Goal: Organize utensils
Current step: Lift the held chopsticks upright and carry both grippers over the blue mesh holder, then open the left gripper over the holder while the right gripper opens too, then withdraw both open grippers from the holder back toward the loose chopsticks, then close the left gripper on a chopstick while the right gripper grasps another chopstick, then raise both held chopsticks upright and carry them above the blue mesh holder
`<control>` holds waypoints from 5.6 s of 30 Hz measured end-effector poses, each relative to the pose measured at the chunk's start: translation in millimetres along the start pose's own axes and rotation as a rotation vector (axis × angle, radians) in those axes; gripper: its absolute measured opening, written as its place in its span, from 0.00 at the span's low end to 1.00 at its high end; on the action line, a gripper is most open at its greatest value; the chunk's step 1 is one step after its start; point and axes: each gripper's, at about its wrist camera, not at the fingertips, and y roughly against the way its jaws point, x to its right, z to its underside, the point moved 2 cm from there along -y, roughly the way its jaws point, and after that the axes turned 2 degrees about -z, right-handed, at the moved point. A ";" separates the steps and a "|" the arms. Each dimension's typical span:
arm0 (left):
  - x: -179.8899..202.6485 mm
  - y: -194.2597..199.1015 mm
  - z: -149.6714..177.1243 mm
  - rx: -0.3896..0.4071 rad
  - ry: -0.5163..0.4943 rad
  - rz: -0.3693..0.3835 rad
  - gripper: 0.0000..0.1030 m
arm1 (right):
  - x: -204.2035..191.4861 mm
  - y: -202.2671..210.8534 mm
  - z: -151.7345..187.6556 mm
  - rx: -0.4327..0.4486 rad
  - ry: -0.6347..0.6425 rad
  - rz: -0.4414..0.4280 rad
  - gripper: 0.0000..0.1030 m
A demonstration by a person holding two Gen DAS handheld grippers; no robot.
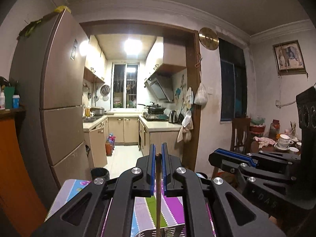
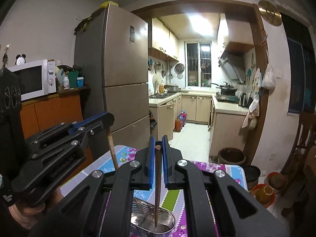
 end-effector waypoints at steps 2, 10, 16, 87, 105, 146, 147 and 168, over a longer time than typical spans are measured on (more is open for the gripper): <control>-2.7 -4.9 7.5 -0.012 0.005 0.000 0.07 | 1.0 -5.7 5.0 -0.013 -0.002 -0.001 0.06; -16.1 -22.2 28.1 -0.047 0.014 -0.013 0.07 | 12.2 -23.2 15.9 -0.042 -0.028 0.002 0.06; -20.2 -33.1 31.4 -0.064 0.020 -0.028 0.07 | 16.3 -32.8 23.2 -0.062 -0.040 0.006 0.06; 8.6 275.8 344.7 -0.274 -0.053 -0.013 0.61 | -77.9 209.9 323.6 -0.087 -0.079 0.047 0.62; 30.2 265.6 370.6 -0.316 -0.111 0.005 0.11 | -79.3 188.6 377.6 -0.224 -0.079 0.039 0.21; 41.3 281.6 363.3 -0.191 -0.120 -0.053 0.09 | -84.1 197.9 375.9 -0.115 -0.063 0.077 0.05; 41.9 284.6 357.7 -0.178 -0.117 -0.050 0.08 | -84.3 202.1 370.8 -0.102 -0.060 0.078 0.05; 49.5 286.3 218.0 0.066 -0.140 -0.028 0.07 | -82.4 228.6 230.2 0.102 0.116 0.030 0.05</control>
